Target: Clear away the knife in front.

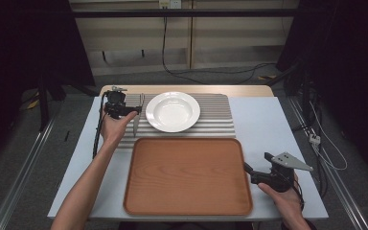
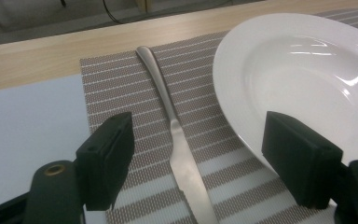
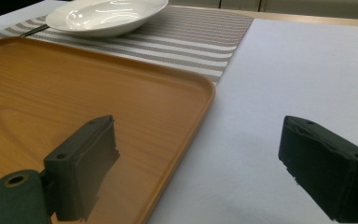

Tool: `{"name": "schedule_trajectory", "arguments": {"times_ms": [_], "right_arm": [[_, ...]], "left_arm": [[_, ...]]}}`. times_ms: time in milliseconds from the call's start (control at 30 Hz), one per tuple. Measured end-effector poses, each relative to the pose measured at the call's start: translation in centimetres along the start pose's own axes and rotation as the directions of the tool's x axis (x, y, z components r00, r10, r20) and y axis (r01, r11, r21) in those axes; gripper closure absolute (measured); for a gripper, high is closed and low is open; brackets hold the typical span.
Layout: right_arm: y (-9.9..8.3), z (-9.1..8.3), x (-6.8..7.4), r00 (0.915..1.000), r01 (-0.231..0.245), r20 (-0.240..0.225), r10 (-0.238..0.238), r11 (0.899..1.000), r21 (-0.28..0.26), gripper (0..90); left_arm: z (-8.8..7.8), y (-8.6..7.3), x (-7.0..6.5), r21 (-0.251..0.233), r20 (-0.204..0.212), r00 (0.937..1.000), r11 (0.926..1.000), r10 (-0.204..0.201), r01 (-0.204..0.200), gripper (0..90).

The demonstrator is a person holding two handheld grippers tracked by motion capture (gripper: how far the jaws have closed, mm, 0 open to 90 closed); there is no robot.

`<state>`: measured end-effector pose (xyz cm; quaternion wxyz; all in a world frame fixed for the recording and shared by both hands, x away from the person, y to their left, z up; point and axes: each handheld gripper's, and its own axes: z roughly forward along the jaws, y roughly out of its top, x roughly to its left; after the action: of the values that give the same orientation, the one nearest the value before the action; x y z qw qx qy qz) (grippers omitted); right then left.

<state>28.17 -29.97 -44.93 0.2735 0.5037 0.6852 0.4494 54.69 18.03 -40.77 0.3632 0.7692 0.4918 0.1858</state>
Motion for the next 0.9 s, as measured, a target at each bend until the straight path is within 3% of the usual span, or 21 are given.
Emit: {"name": "schedule_trajectory", "arguments": {"times_ms": [300, 367, 500, 533, 567, 600, 667, 900], "right_arm": [[0.0, 0.2, -0.2, 1.0, -0.003, -0.007, 0.003, 1.0, 0.01, 11.0], [-0.1, 0.2, -0.2, 1.0, -0.005, -0.009, 0.005, 1.0, 0.012, 11.0], [-0.1, 0.2, -0.1, 1.0, 0.001, -0.009, -0.001, 1.0, 0.013, 11.0], [-0.1, 0.1, -0.1, 1.0, -0.002, -0.009, 0.002, 1.0, 0.013, 10.9], [-0.1, 0.1, -0.1, 1.0, -0.002, -0.009, 0.002, 1.0, 0.013, 10.9], [-0.1, 0.1, -0.1, 0.9999, 0.001, -0.013, 0.0, 1.0, 0.016, 11.2], [-0.1, 0.2, 0.0, 0.9999, 0.001, -0.015, -0.001, 1.0, 0.017, 11.3], [-0.1, 0.2, -0.1, 0.9999, 0.0, -0.013, 0.0, 1.0, 0.019, 11.3]], "left_arm": [[3.4, 1.1, 1.3, 0.025, -0.037, 0.9985, 0.9989, -0.039, 0.04, 34.1], [4.2, 1.3, 1.4, 0.051, -0.053, 0.9977, 0.9977, -0.041, 0.044, 36.0], [5.3, 1.3, 1.5, 0.057, -0.069, 0.9962, 0.9967, -0.053, 0.057, 40.0], [6.0, 1.3, 1.7, 0.083, -0.081, 0.9947, 0.9941, -0.063, 0.07, 41.7], [6.0, 1.3, 1.7, 0.083, -0.081, 0.9947, 0.9941, -0.063, 0.07, 42.1], [6.5, 1.3, 1.8, 0.103, -0.049, 0.9958, 0.9913, -0.077, 0.082, 44.6], [6.8, 1.3, 1.8, 0.107, -0.043, 0.9961, 0.9909, -0.077, 0.082, 47.6], [8.4, 1.0, 1.7, 0.148, -0.061, 0.9951, 0.9852, -0.078, 0.087, 61.8]]}}
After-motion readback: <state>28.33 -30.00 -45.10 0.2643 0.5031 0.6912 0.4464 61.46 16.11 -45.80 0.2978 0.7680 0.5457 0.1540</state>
